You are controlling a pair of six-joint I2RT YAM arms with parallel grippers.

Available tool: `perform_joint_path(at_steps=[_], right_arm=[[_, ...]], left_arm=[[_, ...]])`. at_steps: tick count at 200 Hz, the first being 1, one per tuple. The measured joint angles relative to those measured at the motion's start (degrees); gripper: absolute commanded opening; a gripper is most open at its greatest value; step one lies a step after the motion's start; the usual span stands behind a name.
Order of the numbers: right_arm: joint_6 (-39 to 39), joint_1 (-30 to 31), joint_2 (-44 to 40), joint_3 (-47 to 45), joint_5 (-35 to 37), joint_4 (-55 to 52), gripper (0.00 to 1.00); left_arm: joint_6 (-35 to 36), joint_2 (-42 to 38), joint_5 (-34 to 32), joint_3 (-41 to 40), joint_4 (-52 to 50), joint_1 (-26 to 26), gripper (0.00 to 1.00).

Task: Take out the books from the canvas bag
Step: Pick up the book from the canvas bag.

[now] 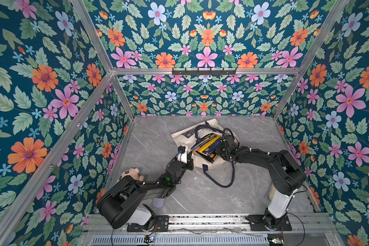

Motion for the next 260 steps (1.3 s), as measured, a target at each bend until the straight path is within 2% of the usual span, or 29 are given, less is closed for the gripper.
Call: perform_joint_path(at_steps=[9, 145, 220, 260], right_arm=[[-0.1, 0.0, -0.3, 0.0, -0.2, -0.1, 0.00], [-2.0, 6.5, -18.9, -3.3, 5.8, -14.3, 0.00], [-8.4, 8.7, -28.8, -3.1, 0.7, -15.1, 0.00], [-10.8, 9.0, -36.7, -3.0, -1.6, -16.8, 0.00]], left_arm=[[0.0, 0.0, -0.2, 0.0, 0.0, 0.0, 0.00], [-2.7, -0.2, -3.9, 0.7, -0.9, 0.0, 0.00], [-3.7, -0.6, -7.2, 1.2, -2.6, 0.0, 0.00], [-4.0, -0.7, -9.0, 1.3, -3.5, 0.0, 0.00]])
